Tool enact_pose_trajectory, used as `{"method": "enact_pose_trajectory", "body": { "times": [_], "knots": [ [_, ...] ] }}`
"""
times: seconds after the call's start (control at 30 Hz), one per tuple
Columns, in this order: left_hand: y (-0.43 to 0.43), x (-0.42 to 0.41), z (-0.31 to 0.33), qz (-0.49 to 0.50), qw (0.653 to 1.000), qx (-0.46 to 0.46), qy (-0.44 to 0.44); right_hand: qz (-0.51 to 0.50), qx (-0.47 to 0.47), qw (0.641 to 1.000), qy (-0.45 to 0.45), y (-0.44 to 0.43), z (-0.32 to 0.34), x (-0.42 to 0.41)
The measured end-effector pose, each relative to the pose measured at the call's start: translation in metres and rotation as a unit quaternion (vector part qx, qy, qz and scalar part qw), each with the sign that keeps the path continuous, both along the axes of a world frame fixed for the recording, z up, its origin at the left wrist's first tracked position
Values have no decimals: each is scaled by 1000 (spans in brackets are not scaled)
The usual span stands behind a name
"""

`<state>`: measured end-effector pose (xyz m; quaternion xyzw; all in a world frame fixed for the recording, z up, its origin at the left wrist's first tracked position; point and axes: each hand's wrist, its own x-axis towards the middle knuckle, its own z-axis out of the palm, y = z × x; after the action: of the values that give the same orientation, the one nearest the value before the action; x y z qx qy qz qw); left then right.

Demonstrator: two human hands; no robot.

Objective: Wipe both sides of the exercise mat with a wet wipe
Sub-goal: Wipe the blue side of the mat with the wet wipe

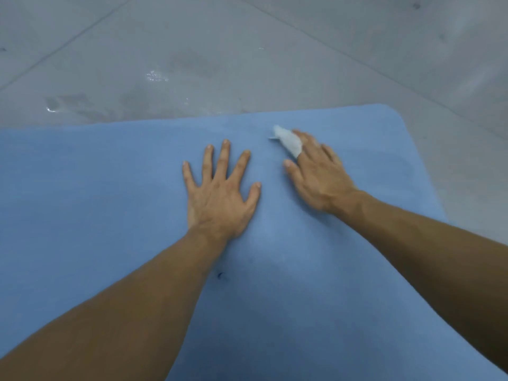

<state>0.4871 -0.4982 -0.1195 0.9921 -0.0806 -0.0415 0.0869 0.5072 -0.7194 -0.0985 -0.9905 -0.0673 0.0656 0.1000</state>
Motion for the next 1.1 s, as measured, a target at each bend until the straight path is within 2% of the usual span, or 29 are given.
{"method": "enact_pose_trajectory", "body": {
  "times": [0.23, 0.33, 0.4, 0.5, 0.6, 0.67, 0.73, 0.83, 0.97, 1.1],
  "knots": [
    [-2, 2, 0, 9, 1000, 14, 6, -207, -35, 976, -56, -89, -8, 24],
    [-3, 3, 1, 11, 1000, 20, 14, -243, 9, 969, -51, -87, -9, 30],
    [-3, 3, 2, 14, 1000, 19, 14, -190, 39, 980, -39, -69, -8, 31],
    [-4, 4, 2, 16, 1000, 15, 14, -45, 70, 996, 15, -22, -1, 30],
    [-3, 4, 2, 16, 1000, 14, 9, 94, 73, 991, 57, 31, 6, 27],
    [-3, 4, 2, 14, 1000, 16, 3, 129, 63, 989, 46, 40, 5, 30],
    [-3, 4, 2, 16, 1000, 17, 6, 92, 46, 995, 20, 21, 4, 35],
    [-3, 4, 3, 19, 1000, 12, 11, -42, 16, 999, -6, -42, 0, 43],
    [-3, 4, 3, 18, 1000, 13, 11, -201, -10, 979, -19, -123, 0, 34],
    [-3, 4, 4, 16, 1000, 16, 16, -295, 11, 955, -13, -144, -3, 30]
  ]
}}
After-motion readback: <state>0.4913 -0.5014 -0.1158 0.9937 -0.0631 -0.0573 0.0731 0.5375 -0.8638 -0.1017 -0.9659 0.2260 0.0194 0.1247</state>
